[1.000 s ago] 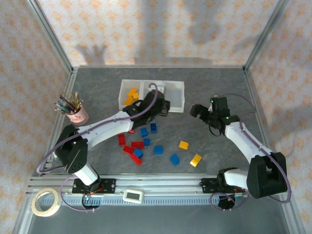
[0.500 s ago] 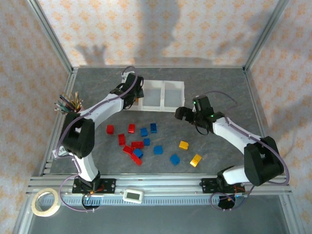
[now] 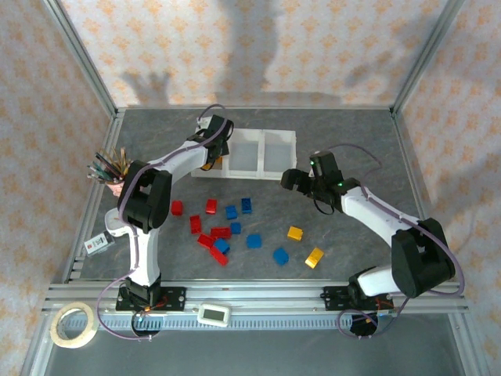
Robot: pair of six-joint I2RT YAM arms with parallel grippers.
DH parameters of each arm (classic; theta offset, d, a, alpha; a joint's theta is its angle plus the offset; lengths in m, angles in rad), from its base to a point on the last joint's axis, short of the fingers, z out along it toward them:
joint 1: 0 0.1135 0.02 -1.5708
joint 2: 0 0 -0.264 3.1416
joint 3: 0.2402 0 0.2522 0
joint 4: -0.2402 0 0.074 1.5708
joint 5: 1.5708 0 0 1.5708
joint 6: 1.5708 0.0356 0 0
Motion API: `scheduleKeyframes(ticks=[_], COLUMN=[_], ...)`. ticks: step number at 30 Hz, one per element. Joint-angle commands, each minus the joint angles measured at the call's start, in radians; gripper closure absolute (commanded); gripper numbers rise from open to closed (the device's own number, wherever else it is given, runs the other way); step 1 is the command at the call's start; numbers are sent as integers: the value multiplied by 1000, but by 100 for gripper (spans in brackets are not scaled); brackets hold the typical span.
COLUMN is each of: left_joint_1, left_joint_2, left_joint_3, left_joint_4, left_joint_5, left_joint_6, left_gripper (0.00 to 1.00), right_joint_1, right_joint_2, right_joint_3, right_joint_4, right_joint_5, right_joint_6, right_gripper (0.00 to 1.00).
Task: Sort the legos into containers by color
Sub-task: Place the lego in the container, then pick up the lego from the middle-left of the table.
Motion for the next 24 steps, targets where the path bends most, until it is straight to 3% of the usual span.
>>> scheduleKeyframes(ticks=[1, 4, 7, 15, 24], left_joint_1=[-1, -1, -2, -73, -401], left_joint_2=[-33, -62, -103, -361, -532], left_joint_3=[36, 31, 26, -199, -386], left_joint_4=[-31, -36, -63, 3, -26], left_joint_5=[-33, -28, -1, 176, 225], left_joint_6=[5, 11, 5, -32, -221], left_gripper=[50, 41, 40, 39, 35], right_joint_1=[2, 1, 2, 1, 2], right_joint_2=[-3, -5, -23, -137, -304], right_joint_3=[43, 60, 65, 21, -90], right_joint_4=[-21, -48, -76, -190, -275], right_joint_5=[42, 50, 64, 133, 163], right_joint_6=[-17, -22, -18, 27, 110], right_gripper=[0, 0, 0, 0, 0])
